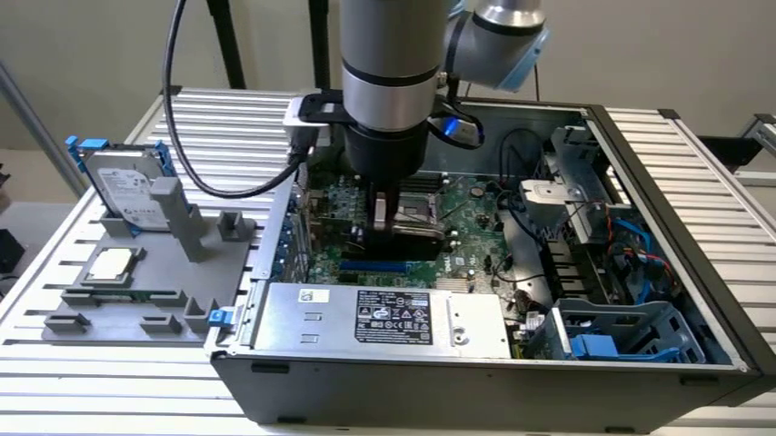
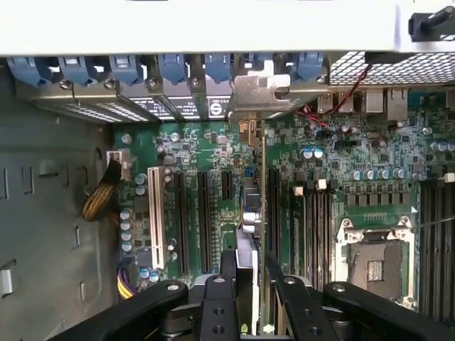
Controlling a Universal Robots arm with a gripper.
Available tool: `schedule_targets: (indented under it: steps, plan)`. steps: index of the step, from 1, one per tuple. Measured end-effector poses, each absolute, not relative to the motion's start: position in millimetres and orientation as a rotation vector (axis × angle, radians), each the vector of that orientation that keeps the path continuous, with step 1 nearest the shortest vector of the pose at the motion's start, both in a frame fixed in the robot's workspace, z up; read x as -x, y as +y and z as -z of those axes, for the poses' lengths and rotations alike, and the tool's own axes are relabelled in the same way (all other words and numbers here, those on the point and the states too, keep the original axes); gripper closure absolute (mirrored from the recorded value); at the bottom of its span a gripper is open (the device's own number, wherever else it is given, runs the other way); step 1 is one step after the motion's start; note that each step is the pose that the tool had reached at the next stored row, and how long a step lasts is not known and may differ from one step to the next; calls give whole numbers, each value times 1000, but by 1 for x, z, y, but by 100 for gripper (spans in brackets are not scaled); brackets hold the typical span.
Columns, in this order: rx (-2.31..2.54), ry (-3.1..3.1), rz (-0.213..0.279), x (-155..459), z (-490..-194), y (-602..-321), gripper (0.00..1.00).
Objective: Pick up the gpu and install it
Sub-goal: 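Insert the gpu into the slot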
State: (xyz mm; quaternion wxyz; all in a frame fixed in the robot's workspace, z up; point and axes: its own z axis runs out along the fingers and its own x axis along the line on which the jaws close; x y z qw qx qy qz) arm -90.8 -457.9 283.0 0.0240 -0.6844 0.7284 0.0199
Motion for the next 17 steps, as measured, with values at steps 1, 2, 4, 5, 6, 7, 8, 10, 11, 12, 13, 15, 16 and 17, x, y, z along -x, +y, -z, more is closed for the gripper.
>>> schedule_targets:
  steps: [1,2,4,5,6,7,8,10,11,12,13,15,16,17]
  plan:
    - [2117,2253,-64,91,-281,-458,100]
    - [2116,2252,-67,91,-280,-458,100]
    - [2113,2249,-73,92,-277,-458,100]
    - [2112,2248,-75,92,-276,-458,100]
    - [2112,2248,-76,93,-274,-458,100]
    - [2111,2247,-77,93,-272,-458,100]
    - [2111,2247,-78,94,-271,-458,100]
    - [2110,2246,-79,94,-268,-458,100]
    - [2110,2246,-79,95,-267,-458,100]
    - [2110,2246,-80,95,-267,-458,100]
    - [2110,2246,-80,95,-267,-458,100]
    - [2110,2245,-80,96,-267,-458,100]
    - [2110,2245,-81,96,-266,-458,100]
    - [2110,2245,-81,97,-266,-458,100]
